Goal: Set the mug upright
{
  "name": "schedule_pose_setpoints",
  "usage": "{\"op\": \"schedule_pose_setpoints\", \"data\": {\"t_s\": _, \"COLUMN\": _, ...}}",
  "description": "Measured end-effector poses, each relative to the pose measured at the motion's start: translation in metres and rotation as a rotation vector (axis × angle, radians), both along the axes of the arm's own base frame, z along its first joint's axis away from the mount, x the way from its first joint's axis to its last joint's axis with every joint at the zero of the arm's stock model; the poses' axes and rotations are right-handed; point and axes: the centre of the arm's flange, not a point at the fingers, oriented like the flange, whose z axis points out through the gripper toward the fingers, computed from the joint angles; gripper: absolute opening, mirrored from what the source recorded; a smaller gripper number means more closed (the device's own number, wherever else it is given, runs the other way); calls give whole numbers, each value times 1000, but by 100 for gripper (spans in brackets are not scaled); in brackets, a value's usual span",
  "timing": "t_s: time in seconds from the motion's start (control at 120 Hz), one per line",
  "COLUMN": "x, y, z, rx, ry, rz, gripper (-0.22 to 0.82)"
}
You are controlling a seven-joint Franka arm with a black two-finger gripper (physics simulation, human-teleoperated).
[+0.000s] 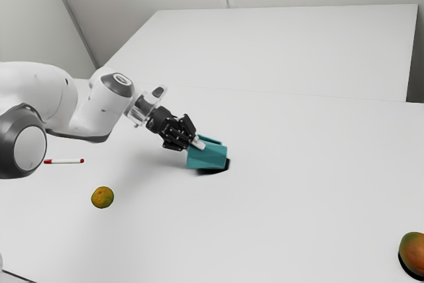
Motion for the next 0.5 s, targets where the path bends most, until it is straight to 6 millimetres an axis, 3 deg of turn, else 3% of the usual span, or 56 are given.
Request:
{"op": "schedule_pose_setpoints", "data": {"t_s": 0.292, "x": 2, "y": -9, "z": 10, "rx": -14, "ry": -29, "rz": -9, "gripper": -15}}
{"op": "schedule_pose_setpoints", "data": {"t_s": 0.5, "x": 3, "y": -4, "z": 23, "rx": 32, "ry": -67, "rz": -25, "gripper": -17}}
